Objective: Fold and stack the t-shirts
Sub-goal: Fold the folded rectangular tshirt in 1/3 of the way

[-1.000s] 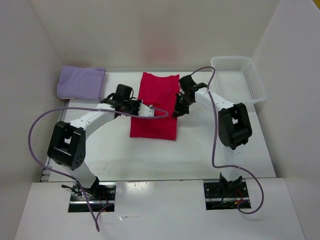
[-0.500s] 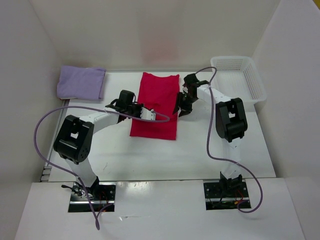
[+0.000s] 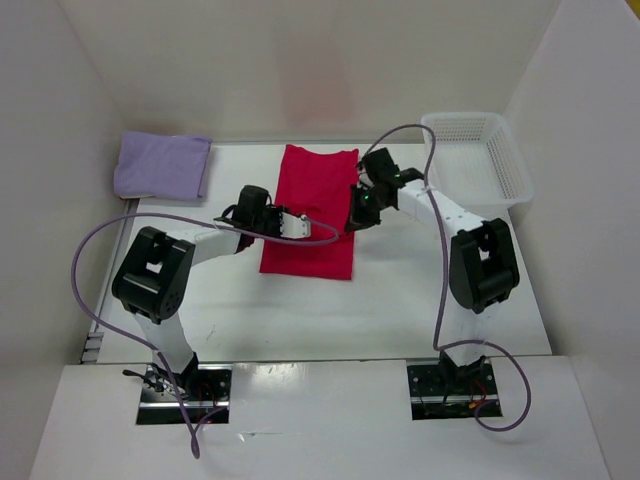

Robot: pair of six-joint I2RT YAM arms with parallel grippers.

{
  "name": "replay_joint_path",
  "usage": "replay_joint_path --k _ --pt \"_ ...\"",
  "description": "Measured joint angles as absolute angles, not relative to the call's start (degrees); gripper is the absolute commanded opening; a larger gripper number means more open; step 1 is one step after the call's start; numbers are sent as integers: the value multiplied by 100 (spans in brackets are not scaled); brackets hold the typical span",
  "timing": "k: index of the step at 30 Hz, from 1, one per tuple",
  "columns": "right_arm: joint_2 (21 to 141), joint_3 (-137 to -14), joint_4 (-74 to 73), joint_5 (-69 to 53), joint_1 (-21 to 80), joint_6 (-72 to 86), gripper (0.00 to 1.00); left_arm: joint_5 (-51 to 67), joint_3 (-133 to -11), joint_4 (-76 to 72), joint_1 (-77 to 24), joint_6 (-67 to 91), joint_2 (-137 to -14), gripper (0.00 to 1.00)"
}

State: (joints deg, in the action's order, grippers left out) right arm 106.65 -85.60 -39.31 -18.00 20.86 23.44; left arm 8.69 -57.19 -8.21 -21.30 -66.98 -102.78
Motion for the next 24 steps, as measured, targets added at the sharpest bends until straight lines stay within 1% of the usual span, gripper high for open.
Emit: replay_joint_path --k 3,5,9,10,18,24 --pt "10457 -8093 -3754 -1872 2606 2460 2 567 -5795 -950 -2130 -6322 -10339 45" --pt "10486 -7861 -3638 -1946 2871 2526 2 327 -6136 -777 -2132 -5981 -10551 50" --pt "10696 -7846 -3555 -1990 3002 2641 1 -69 -7078 -427 -2108 -5339 -11168 50" --pt "10785 -7918 -3542 -1968 3015 2657 1 -97 -7155 -336 -2088 -5203 -11209 52" --pt "11461 -8429 -3385 -1820 3096 2711 1 -121 -7087 423 -1986 -4491 -11120 55" --pt "11657 -8595 -3385 -1697 3205 2718 1 -14 -7091 967 -1721 -3905 -10755 57"
